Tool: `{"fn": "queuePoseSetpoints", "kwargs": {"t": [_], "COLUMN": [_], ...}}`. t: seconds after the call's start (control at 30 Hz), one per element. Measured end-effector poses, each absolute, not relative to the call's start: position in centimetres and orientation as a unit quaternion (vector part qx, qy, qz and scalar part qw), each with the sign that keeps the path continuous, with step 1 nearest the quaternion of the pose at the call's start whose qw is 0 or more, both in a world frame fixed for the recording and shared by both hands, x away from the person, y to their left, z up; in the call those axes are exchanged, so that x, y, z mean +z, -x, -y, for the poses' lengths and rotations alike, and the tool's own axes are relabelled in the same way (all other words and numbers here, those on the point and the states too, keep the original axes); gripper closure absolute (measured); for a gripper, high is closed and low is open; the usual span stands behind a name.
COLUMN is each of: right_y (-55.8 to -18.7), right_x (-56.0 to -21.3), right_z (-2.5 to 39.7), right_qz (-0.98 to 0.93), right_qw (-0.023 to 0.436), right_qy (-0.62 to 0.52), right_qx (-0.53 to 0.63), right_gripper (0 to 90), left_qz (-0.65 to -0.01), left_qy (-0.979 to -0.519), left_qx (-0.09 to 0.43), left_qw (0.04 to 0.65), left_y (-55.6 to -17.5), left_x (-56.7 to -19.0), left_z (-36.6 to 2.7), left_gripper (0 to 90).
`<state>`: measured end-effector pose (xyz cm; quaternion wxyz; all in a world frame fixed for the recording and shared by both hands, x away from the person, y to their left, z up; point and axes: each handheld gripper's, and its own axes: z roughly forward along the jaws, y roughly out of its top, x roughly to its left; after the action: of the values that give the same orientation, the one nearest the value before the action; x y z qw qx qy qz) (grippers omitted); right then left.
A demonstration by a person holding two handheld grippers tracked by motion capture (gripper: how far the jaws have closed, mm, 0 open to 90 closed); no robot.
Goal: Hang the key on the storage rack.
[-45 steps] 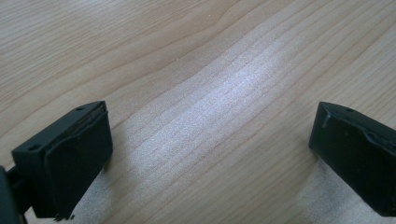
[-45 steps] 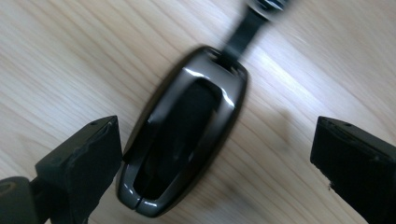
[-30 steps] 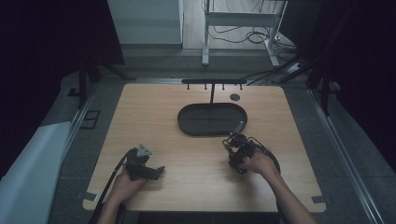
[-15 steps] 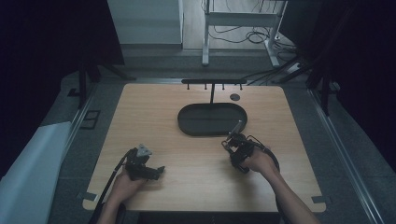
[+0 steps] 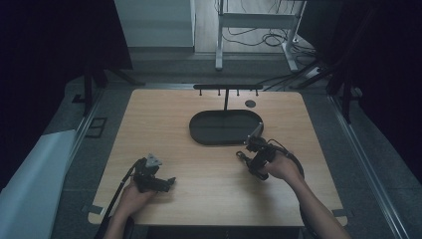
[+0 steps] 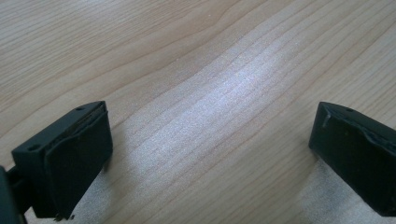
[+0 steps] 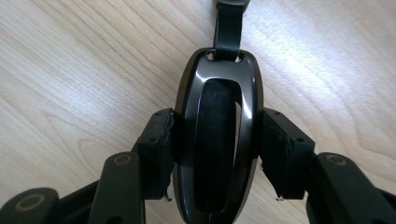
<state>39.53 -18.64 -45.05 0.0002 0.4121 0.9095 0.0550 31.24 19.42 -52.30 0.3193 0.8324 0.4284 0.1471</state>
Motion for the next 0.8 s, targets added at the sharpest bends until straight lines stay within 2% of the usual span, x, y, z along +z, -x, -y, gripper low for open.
{"fn": "queuePoseSetpoints", "kwargs": {"t": [0.8], "right_y": [-41.1], "right_x": [-39.4], "right_z": [20.4], "right_qz": [-0.902], "right_qw": [0.006], "right_qy": [-0.423], "right_qx": [0.089], "right_gripper": [48.8], "left_qz": [-0.430], "left_qy": [-0.830], "left_qx": [0.147], "left_qw": [0.322], "left_y": [-31.2], "left_x": [-52.3], "left_z": [-19.4], "left_gripper": [0.0]}}
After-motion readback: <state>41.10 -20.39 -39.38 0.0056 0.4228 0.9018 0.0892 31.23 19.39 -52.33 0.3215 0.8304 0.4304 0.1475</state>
